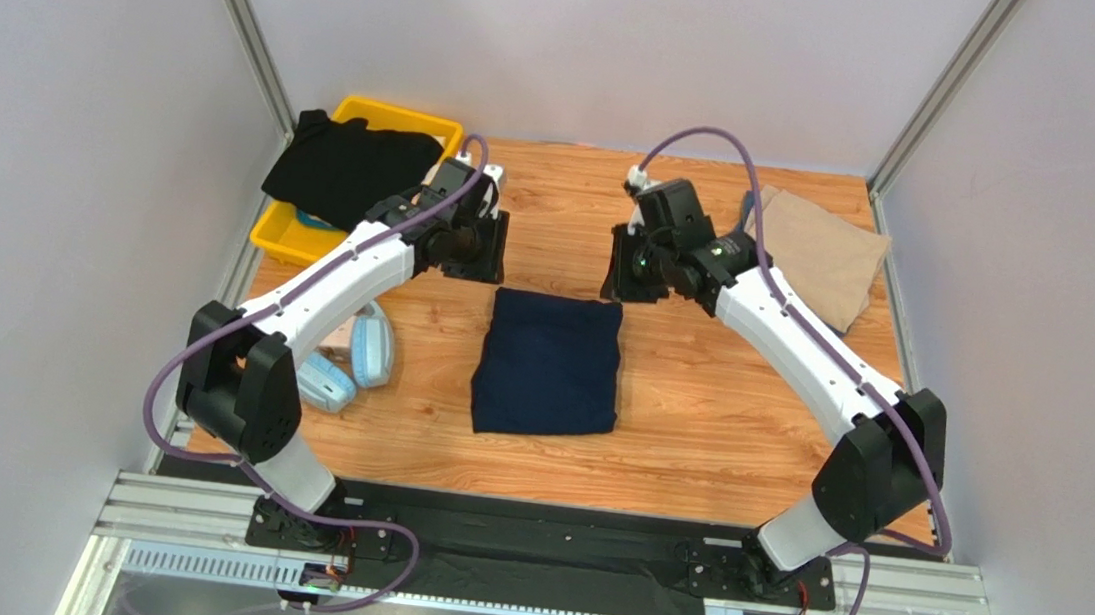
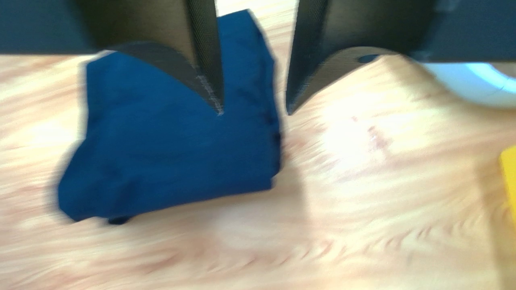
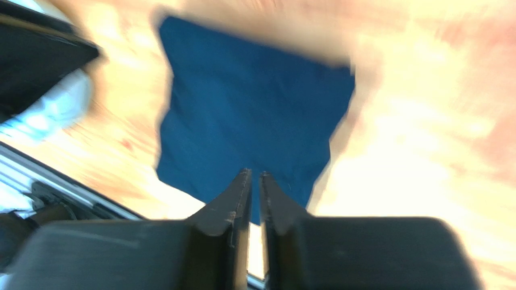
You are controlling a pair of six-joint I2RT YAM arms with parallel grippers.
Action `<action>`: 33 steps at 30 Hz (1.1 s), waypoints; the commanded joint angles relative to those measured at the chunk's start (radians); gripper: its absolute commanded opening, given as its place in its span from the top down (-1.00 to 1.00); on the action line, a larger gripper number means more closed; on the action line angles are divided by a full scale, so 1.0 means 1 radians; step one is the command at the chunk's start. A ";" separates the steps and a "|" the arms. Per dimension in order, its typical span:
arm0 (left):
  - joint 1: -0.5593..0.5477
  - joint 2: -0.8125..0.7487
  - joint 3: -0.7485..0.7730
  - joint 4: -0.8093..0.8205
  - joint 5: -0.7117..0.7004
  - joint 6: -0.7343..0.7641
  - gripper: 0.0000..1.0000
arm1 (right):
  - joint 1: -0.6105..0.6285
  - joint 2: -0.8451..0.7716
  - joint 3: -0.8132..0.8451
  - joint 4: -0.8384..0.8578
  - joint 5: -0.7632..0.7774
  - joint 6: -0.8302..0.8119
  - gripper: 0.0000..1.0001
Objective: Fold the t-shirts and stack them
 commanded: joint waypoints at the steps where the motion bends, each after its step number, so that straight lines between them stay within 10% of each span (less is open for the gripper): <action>1: -0.002 0.025 0.081 -0.006 0.101 -0.021 0.15 | -0.002 0.063 0.127 -0.071 0.096 -0.059 0.92; 7: -0.047 0.123 0.094 0.035 0.135 -0.033 0.80 | -0.007 0.243 0.173 -0.038 0.077 -0.059 1.00; 33: -0.074 0.322 -0.025 0.121 0.038 -0.047 0.86 | -0.055 0.409 -0.057 0.170 0.148 -0.015 1.00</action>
